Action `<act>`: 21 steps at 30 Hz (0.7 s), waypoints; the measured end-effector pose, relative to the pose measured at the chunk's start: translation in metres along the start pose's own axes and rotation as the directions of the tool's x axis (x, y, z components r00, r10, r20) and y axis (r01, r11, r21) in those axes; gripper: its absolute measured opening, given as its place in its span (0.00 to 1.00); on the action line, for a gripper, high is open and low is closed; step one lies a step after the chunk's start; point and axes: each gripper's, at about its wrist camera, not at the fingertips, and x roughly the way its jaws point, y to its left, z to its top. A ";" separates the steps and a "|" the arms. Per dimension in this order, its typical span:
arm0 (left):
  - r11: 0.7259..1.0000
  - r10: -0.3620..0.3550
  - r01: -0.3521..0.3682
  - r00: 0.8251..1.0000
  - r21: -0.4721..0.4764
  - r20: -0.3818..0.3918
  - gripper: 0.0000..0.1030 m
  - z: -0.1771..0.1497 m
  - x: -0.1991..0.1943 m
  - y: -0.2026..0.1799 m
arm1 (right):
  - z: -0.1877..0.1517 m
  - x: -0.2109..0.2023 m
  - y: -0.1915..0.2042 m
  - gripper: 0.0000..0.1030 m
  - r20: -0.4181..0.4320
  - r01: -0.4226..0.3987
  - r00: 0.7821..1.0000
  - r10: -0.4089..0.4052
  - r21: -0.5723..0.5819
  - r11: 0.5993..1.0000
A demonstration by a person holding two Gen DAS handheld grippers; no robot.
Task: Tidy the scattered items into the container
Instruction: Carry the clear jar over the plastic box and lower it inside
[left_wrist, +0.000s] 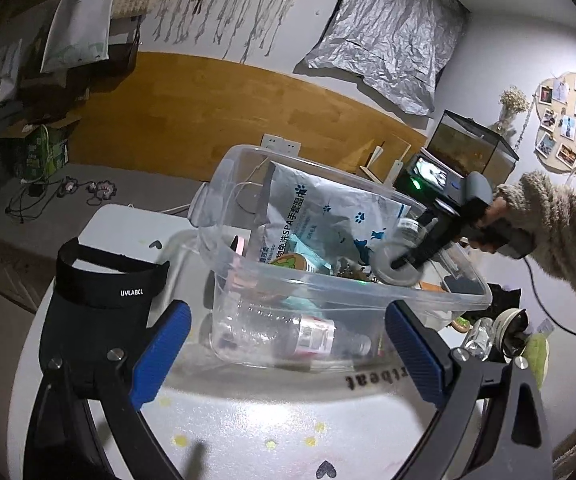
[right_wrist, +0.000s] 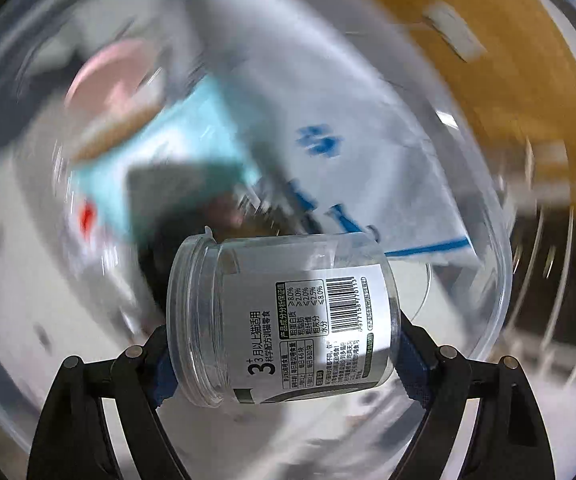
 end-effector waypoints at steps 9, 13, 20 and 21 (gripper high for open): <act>1.000 -0.003 0.003 1.000 -0.010 -0.007 0.95 -0.001 0.004 -0.001 | -0.034 0.029 0.044 0.85 -0.015 0.081 0.995 -0.101 -0.493 0.867; 1.000 0.002 -0.002 1.000 -0.011 -0.017 0.95 -0.003 0.007 0.000 | -0.042 0.038 0.041 0.85 -0.047 0.033 0.996 -0.071 -0.559 0.828; 1.000 0.001 -0.002 0.999 -0.020 -0.033 0.95 -0.004 0.014 0.000 | -0.048 0.054 0.019 0.86 -0.080 0.043 0.991 -0.103 -0.540 0.840; 1.000 0.000 -0.001 0.999 -0.021 -0.035 0.95 -0.004 0.016 0.000 | -0.049 0.054 0.015 0.86 -0.085 0.040 0.991 -0.100 -0.527 0.849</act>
